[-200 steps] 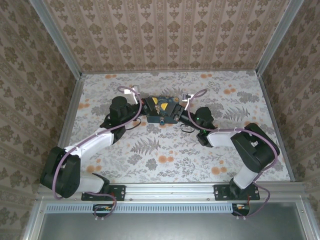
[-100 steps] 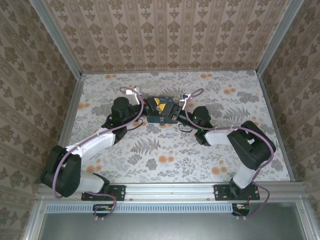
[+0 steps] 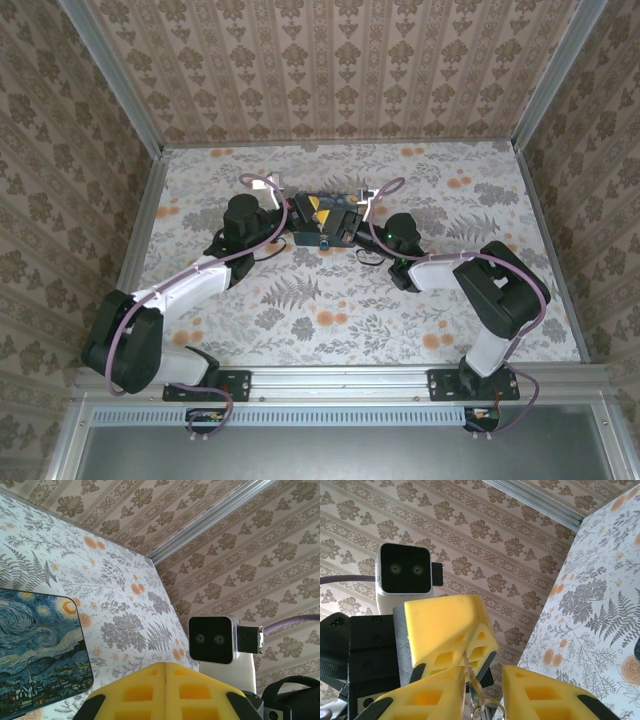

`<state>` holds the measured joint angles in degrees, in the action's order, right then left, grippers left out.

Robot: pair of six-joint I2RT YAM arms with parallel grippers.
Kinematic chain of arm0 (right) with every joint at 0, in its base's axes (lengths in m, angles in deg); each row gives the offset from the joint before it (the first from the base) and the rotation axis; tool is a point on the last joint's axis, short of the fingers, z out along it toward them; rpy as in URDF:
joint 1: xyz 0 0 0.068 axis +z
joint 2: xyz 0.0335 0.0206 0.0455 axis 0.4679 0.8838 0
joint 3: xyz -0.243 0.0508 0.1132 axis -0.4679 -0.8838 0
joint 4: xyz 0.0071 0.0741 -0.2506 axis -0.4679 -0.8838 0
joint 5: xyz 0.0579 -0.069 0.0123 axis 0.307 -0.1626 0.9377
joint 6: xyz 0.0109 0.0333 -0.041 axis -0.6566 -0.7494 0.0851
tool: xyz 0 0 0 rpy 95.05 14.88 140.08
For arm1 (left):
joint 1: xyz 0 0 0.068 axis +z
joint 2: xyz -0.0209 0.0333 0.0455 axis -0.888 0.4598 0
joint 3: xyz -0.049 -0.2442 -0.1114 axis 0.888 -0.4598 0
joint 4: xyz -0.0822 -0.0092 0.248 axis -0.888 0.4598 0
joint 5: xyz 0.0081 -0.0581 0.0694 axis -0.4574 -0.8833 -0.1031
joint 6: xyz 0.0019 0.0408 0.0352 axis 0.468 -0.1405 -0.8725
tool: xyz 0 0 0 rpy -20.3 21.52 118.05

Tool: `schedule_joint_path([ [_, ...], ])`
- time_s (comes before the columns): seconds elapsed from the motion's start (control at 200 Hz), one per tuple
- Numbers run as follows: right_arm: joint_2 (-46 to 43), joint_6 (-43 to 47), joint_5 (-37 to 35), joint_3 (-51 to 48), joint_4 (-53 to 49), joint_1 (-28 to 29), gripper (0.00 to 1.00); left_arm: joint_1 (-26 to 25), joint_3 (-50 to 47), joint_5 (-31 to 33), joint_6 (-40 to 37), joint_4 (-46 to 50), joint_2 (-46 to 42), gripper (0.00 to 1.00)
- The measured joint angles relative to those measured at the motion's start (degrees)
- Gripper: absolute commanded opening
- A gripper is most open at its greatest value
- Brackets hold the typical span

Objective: Unlock the padlock with the key

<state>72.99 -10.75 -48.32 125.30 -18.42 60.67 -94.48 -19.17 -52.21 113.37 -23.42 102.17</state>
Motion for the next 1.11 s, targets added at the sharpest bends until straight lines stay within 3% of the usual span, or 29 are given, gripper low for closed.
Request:
schedule_joint_path([
  [0.195, 0.0, -0.3, 0.5, 0.0, 0.8, 0.2, 0.00, 0.0, 0.0, 0.3, 0.0, 0.1, 0.0, 0.00],
  [0.285, 0.0, -0.3, 0.6, 0.0, 0.8, 0.2, 0.00, 0.0, 0.0, 0.8, 0.0, 0.5, 0.0, 0.00],
  [0.36, 0.0, -0.1, 0.6, -0.1, 0.5, 0.2, 0.00, 0.0, 0.0, 0.9, 0.3, 0.9, 0.0, 0.15],
  [0.425, -0.1, 0.4, 0.9, -0.3, 0.0, 0.2, 0.00, 0.1, 0.0, 0.9, 0.7, 1.7, 0.0, 0.39],
  [0.5, -1.0, 2.0, 1.3, -0.9, -2.6, 0.2, 0.00, 0.8, 0.0, 0.8, 1.9, 3.7, -0.1, 0.57],
  [0.635, -5.8, 8.0, 1.5, -1.5, -12.4, 0.1, 0.00, 3.9, 0.2, 0.5, 3.6, 10.8, -1.9, 0.71],
  [0.885, -15.4, 23.5, 0.7, -0.5, -32.8, 0.1, 0.00, 7.3, 6.4, -2.0, 3.4, 28.3, -6.9, 0.77],
  [1.105, -21.3, 36.3, -5.8, -0.2, -45.9, 1.3, 0.00, 7.8, 8.3, -6.9, 5.5, 36.4, -6.3, 0.78],
])
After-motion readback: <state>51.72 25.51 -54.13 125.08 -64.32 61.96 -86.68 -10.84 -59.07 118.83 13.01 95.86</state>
